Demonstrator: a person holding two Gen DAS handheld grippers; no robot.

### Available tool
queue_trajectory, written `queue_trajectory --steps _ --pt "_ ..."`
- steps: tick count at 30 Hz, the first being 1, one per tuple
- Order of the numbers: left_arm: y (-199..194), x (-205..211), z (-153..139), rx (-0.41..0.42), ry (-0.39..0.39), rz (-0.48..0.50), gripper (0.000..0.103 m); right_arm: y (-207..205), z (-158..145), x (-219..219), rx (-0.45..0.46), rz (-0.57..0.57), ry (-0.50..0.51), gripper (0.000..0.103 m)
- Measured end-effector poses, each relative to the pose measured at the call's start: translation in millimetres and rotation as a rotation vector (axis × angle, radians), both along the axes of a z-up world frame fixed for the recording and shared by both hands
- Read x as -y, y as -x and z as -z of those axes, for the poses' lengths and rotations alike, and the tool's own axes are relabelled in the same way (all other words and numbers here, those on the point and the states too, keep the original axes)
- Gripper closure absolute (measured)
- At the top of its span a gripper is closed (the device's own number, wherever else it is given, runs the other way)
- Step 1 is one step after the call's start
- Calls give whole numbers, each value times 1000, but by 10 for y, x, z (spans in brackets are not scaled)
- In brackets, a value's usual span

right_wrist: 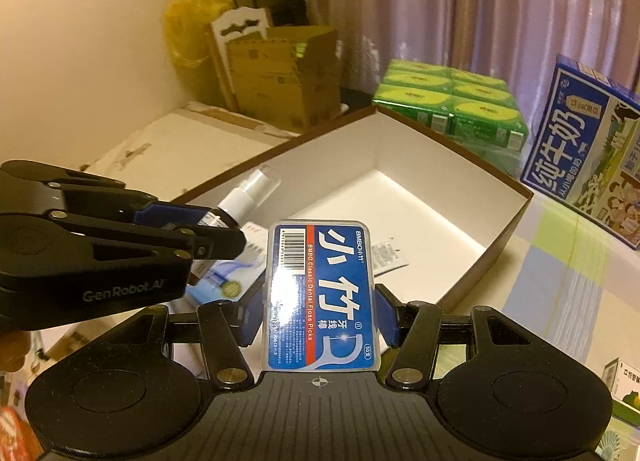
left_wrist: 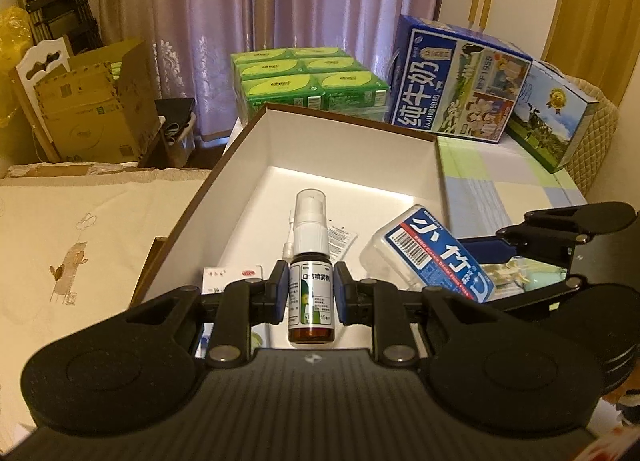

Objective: Organize rigid objects
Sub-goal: 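Carry the spray bottle and toothpick case over the brown box with both tools, then open both tools to drop the spray bottle and toothpick case into the box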

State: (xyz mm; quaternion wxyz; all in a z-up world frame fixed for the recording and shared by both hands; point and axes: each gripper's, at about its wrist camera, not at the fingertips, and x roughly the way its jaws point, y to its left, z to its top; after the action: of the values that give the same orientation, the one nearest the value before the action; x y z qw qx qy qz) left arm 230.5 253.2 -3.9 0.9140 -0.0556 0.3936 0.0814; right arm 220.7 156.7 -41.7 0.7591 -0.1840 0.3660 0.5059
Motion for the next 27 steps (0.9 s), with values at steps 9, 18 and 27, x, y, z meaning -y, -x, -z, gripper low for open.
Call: queue_trajectory --steps 9,18,27 --pt "-568 -333 249 -60 -15 65 84 -424 251 -422 2 125 92 50" --pt "-1138 -521 532 -132 -32 126 84 -804 453 -739 -2 231 170 50" --pt "-1545 -627 758 -174 -43 142 84 -1102 547 -869 21 285 208 50"
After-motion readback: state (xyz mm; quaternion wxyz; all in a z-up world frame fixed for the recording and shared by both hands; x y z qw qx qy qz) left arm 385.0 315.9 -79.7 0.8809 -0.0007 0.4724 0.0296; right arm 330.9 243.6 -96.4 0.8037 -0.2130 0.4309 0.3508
